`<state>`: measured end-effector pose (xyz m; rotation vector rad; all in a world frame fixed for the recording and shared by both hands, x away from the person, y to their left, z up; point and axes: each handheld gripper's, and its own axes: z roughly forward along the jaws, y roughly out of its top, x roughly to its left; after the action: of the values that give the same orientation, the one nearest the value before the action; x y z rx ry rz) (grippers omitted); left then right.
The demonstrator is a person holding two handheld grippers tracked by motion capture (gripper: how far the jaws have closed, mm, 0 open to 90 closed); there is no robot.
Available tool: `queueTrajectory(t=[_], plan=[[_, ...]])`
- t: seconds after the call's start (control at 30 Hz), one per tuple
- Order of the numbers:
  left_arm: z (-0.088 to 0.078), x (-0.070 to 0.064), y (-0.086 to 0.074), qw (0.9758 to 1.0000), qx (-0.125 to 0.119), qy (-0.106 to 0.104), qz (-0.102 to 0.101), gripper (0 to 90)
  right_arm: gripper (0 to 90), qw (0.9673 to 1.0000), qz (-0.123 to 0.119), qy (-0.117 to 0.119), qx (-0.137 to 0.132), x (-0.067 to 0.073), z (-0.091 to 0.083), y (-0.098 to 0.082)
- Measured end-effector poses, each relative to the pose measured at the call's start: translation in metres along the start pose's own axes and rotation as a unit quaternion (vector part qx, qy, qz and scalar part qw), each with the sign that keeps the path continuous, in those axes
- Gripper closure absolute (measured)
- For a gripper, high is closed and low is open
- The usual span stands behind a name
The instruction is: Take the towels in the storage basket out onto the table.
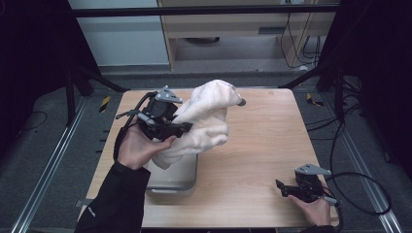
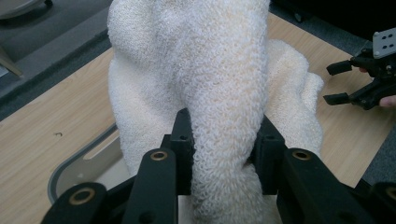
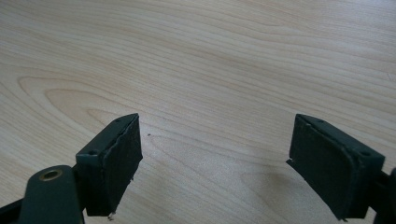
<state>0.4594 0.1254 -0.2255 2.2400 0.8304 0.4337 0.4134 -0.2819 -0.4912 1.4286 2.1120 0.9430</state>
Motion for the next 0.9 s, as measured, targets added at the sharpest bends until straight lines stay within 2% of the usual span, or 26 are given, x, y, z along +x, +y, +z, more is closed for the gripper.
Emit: queueTrajectory(t=[0.33,0.8,0.9], plan=[[0.012,-0.021,0.017,0.9997,-0.001,-0.016,0.018,67.5,16.7,1.0,-0.005,-0.005,-0.001,0.0,-0.001,0.0],[0.027,-0.041,0.031,0.9988,-0.003,-0.033,0.037,67.5,16.4,1.0,-0.006,-0.005,-0.003,0.0,-0.001,-0.001],[0.035,-0.048,0.035,0.9986,0.001,-0.034,0.041,67.5,16.3,0.9999,-0.008,-0.006,-0.004,0.0,-0.001,-0.001]])
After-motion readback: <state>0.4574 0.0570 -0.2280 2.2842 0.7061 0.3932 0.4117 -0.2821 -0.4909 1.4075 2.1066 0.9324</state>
